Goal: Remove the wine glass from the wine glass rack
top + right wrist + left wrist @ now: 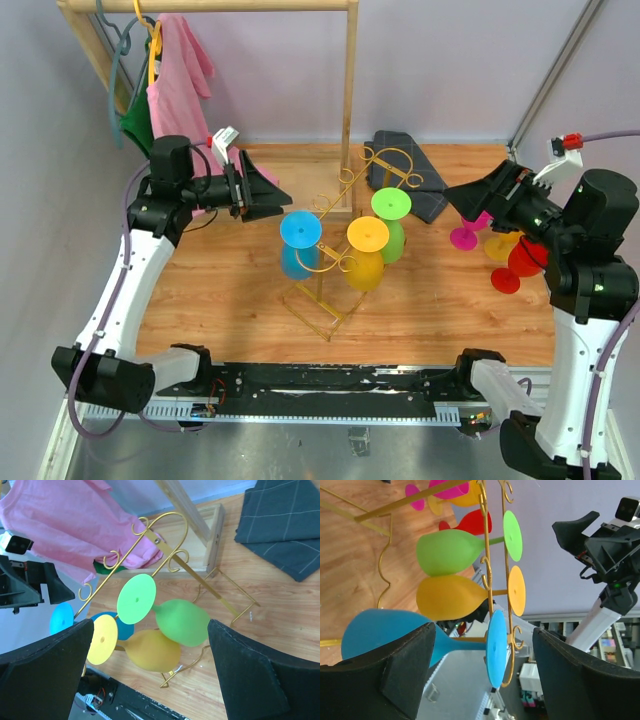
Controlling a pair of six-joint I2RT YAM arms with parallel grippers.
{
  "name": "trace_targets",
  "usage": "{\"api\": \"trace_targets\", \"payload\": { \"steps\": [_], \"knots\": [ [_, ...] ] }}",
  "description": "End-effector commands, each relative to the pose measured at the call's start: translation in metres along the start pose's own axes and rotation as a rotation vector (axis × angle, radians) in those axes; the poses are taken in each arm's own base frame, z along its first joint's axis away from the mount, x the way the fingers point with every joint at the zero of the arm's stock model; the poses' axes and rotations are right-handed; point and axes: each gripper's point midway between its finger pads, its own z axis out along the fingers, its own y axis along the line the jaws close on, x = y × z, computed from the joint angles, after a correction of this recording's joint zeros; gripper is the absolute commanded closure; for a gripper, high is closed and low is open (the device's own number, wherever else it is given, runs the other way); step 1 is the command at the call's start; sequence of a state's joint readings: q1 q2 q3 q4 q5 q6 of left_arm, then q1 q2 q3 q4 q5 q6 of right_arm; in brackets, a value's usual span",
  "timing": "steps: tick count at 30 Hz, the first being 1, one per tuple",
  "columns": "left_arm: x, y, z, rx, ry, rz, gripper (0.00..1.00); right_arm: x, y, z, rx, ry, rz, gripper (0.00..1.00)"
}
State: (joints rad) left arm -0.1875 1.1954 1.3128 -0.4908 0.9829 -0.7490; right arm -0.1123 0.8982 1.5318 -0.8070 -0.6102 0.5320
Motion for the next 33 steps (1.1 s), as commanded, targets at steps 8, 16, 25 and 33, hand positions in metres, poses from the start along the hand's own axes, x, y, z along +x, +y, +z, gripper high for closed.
{"api": "trace_targets", "payload": {
  "steps": [8,16,25,33],
  "knots": [
    [0.015,-0.016,-0.032,0.049,0.019,-0.151,0.23,0.010,0.017,-0.002,-0.077,0.036,-0.018,0.01],
    [0.035,0.006,-0.030,0.010,0.070,-0.238,0.24,0.007,0.018,-0.002,-0.076,0.033,-0.028,0.01],
    [0.036,0.005,-0.030,0.019,0.086,-0.255,0.42,0.011,0.014,0.000,-0.066,0.037,-0.025,0.01],
    [0.040,-0.001,-0.026,0.030,0.111,-0.245,0.44,0.012,0.013,0.003,-0.066,0.042,-0.022,0.02]
  ]
}}
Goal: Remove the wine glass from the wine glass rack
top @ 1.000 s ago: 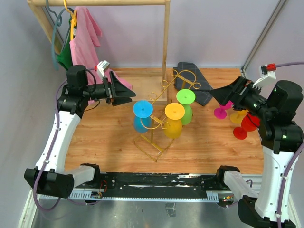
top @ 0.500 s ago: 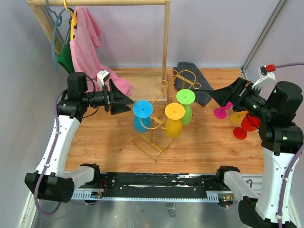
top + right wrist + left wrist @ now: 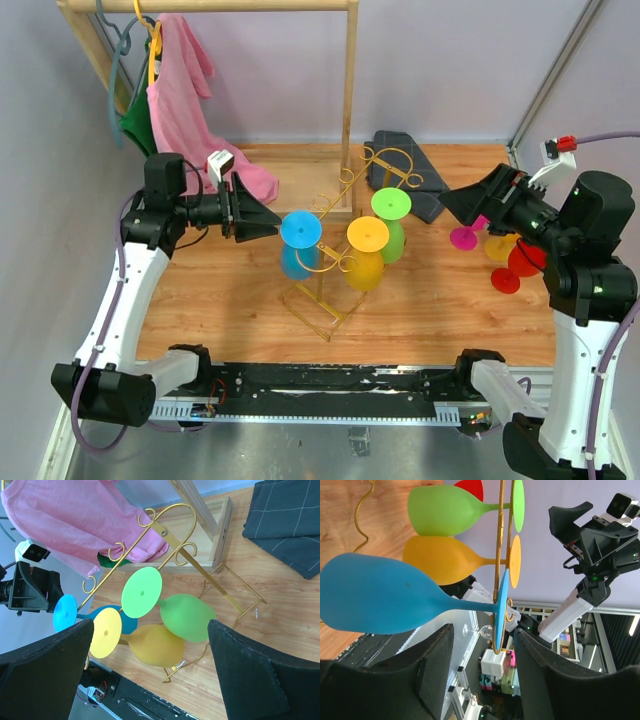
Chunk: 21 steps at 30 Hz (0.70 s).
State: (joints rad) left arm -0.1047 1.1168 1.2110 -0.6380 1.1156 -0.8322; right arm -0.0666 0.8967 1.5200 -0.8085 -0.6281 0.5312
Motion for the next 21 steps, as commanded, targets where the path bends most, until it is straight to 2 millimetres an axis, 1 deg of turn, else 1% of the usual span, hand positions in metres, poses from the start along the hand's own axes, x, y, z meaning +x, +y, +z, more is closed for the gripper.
{"api": "trace_targets", "payload": {
  "steps": [1,5,10,14,21],
  "knots": [
    [0.0061,-0.0096,-0.0003,0.025,0.035,0.006,0.45,0.0012,0.0032,0.0020,-0.019,0.000,-0.017,0.01],
    [0.0052,-0.0117,0.0012,0.026,0.040,0.009,0.46,0.0010,0.0028,0.0033,-0.019,0.000,-0.018,0.01],
    [0.0051,-0.0123,0.0035,0.026,0.048,0.012,0.53,0.0026,0.0022,0.0036,-0.018,0.003,-0.018,0.01],
    [0.0065,-0.0135,0.0054,0.026,0.057,0.014,0.54,0.0046,0.0011,0.0043,-0.017,0.007,-0.016,0.02],
    [0.0064,-0.0147,0.0063,0.028,0.060,0.020,0.64,0.0062,0.0013,0.0040,-0.019,0.008,-0.016,0.01]
  ]
}}
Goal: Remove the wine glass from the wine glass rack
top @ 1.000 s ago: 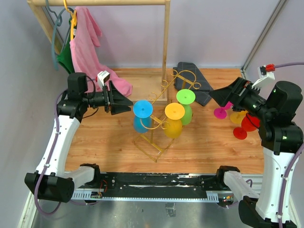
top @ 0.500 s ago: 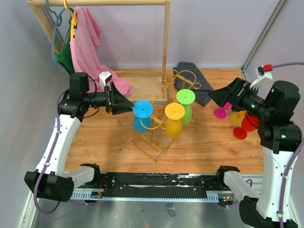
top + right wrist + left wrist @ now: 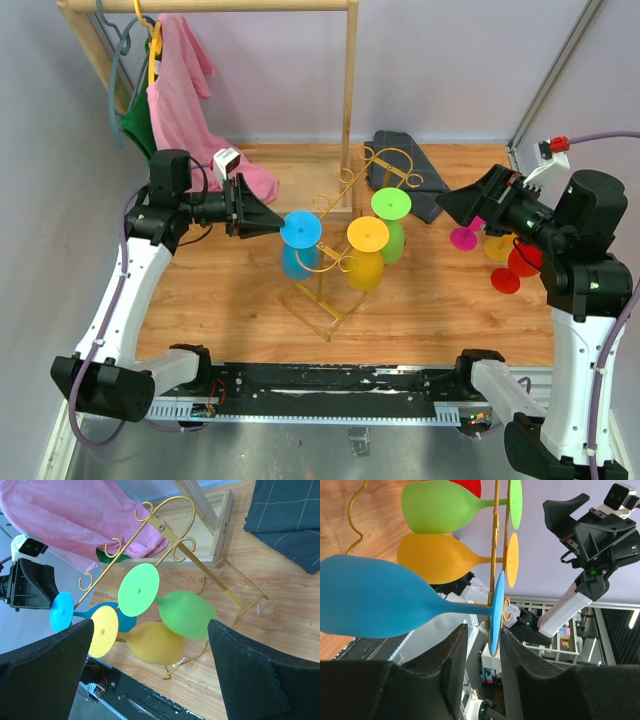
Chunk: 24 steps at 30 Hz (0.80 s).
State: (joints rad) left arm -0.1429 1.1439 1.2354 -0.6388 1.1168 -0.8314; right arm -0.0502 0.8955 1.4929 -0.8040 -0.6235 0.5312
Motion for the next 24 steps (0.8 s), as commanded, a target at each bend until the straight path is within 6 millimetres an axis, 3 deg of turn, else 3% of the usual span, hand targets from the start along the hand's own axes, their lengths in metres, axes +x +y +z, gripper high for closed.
{"api": "trace_targets", "payload": {
  "steps": [1,9,17,24],
  "knots": [
    [0.004,-0.010,-0.001,0.020,0.022,0.013,0.65,-0.001,0.005,0.000,-0.018,-0.016,-0.024,0.01],
    [0.005,-0.010,-0.001,0.021,0.024,0.016,0.78,-0.001,0.006,-0.001,-0.020,-0.017,-0.025,0.01],
    [0.006,-0.014,-0.002,0.028,0.024,0.024,0.99,0.001,0.005,-0.001,-0.020,-0.014,-0.020,0.01],
    [0.003,-0.024,-0.004,0.039,0.020,0.042,1.00,0.003,0.005,-0.002,-0.017,-0.011,-0.020,0.02]
  ]
}}
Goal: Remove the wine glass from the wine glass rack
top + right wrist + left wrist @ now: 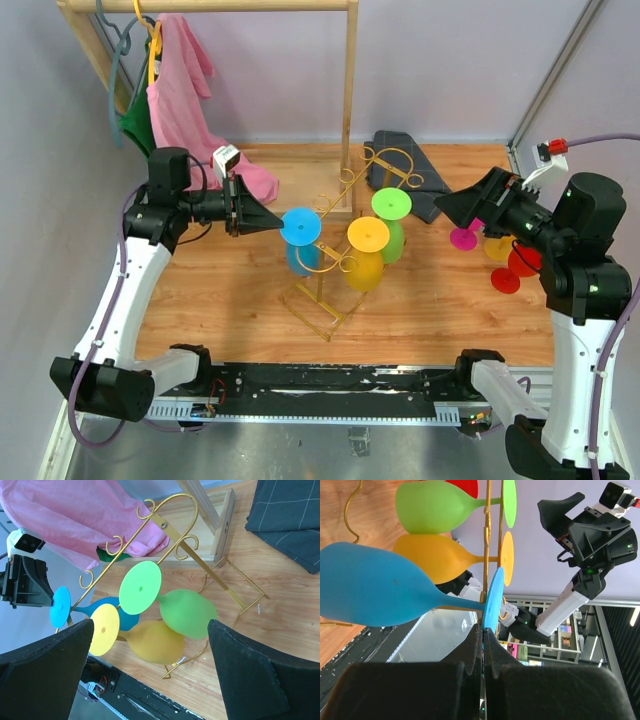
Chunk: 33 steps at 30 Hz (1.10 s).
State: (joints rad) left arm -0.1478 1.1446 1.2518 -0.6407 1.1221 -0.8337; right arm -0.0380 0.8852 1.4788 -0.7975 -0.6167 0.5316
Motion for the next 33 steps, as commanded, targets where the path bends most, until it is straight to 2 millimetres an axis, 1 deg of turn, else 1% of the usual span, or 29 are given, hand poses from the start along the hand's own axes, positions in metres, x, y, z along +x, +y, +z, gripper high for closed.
{"api": "trace_targets", "payload": {
  "steps": [1,5,8,16,21,26,33],
  "knots": [
    [0.001,-0.022,-0.004,0.033,0.013,0.040,1.00,0.000,0.004,-0.003,-0.012,-0.013,-0.019,0.02],
    [0.000,-0.030,-0.006,0.037,0.011,0.057,1.00,0.001,0.004,-0.003,-0.010,-0.011,-0.020,0.01],
    [0.000,-0.030,-0.007,0.036,0.009,0.057,1.00,0.002,0.004,-0.003,-0.009,-0.010,-0.021,0.01],
    [-0.001,-0.026,-0.009,0.027,-0.001,0.049,1.00,0.002,0.003,-0.002,-0.009,-0.006,-0.023,0.02],
    [-0.004,-0.024,-0.012,0.021,-0.017,0.046,1.00,0.003,0.002,-0.002,-0.008,-0.004,-0.026,0.01],
    [-0.009,-0.018,-0.017,0.002,-0.044,0.034,1.00,0.003,0.002,-0.002,-0.007,-0.002,-0.024,0.01],
    [-0.014,-0.016,-0.021,-0.007,-0.072,0.030,1.00,0.004,0.002,-0.001,-0.012,0.000,-0.024,0.01]
  ]
}}
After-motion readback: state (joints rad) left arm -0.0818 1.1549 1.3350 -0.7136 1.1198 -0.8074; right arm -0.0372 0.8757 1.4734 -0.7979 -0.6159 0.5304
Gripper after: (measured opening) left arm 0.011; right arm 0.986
